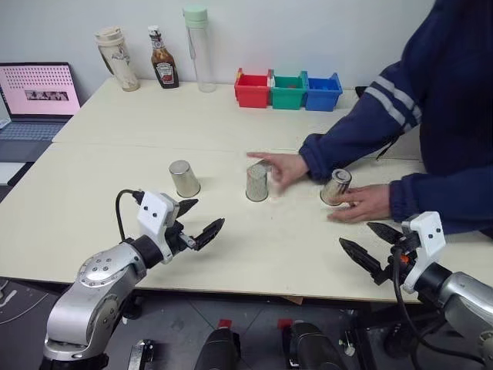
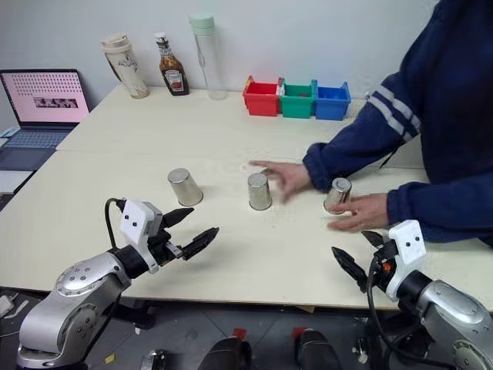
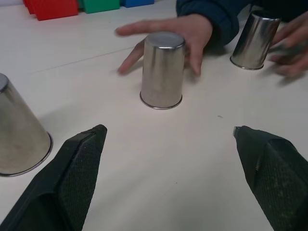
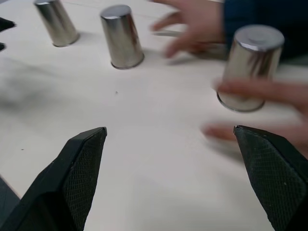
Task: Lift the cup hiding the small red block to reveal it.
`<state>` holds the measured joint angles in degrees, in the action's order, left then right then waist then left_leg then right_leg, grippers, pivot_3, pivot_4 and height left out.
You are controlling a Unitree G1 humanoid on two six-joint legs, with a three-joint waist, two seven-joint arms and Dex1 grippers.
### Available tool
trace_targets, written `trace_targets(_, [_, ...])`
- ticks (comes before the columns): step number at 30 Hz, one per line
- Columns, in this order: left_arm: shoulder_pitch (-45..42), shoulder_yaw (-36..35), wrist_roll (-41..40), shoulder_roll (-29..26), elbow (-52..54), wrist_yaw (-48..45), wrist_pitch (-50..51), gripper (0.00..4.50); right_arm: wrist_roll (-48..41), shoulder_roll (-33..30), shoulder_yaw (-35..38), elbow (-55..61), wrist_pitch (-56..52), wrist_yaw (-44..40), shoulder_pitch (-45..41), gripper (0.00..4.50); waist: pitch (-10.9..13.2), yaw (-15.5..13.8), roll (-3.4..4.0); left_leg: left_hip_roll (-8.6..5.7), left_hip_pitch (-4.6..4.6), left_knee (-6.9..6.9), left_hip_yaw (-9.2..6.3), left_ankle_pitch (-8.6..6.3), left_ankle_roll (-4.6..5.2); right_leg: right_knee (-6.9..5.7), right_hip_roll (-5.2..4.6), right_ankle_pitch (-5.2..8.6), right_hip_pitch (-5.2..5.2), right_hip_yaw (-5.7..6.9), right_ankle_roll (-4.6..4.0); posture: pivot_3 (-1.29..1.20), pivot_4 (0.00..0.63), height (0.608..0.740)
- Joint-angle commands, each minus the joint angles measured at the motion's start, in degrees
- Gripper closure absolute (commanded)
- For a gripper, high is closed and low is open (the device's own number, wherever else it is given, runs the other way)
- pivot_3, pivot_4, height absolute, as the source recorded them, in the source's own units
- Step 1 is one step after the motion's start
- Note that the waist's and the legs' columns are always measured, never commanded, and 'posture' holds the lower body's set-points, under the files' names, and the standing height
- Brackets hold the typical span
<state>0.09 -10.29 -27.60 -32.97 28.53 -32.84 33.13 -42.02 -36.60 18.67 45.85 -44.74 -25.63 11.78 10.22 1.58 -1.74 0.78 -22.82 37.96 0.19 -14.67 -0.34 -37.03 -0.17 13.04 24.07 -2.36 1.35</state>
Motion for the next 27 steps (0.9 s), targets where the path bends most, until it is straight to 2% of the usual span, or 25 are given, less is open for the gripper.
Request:
trace_targets(1, [-2.2,0.1,0.7,0.0,-0.3,-0.2,-2.1,0.0,3.2,-3.8,-2.0,0.5,6.5,-7.1,-1.3,0.02,0.0,0.0,-0.01,-0.01,0.0,0.0,0.01,0.0,0.0,0.0,0.01,0.0,0.0,0.01,0.0,0.0,0.15,0.74])
trace_targets(6, [-7.4,4.4,3.9,3.0,-4.9,0.6,-5.5,0.0,8.2,-5.3,-5.1,-2.8,14.2,-12.7,-1.8,0.02,0.0,-0.2,-0.04,-0.07,-0.02,-0.01,-0.02,0.0,0.0,0.02,0.04,0.0,-0.02,0.04,0.01,0.0,0.15,0.74])
trace_targets(9, [-12.0,9.5,7.7,6.3,-11.1,1.0,-8.9,0.0,11.0,-6.3,-7.9,-3.4,17.2,-15.1,-2.3,0.02,0.0,-0.5,-0.04,-0.12,-0.01,0.0,0.04,0.0,0.0,0.0,0.02,-0.03,-0.02,0.04,0.06,0.0,0.15,0.74])
trace_targets(17, [-21.1,17.4,16.4,15.3,-28.0,3.2,-18.5,0.0,12.1,-3.9,-8.5,-4.0,16.3,-12.2,-1.9,0.02,-0.1,-0.8,-0.09,-0.11,-0.02,0.04,0.13,0.0,0.01,0.01,0.07,-0.3,-0.02,0.02,0.49,0.0,0.15,0.74])
trace_targets(27, [-33.1,19.6,25.5,22.9,-49.8,9.3,-32.3,0.0,12.9,-2.6,-6.5,-1.0,15.5,-9.9,1.6,0.02,-0.1,-1.5,-0.1,-0.15,-0.05,0.08,0.18,0.0,0.01,0.01,0.09,-0.37,-0.02,-0.03,0.61,0.0,0.15,0.74])
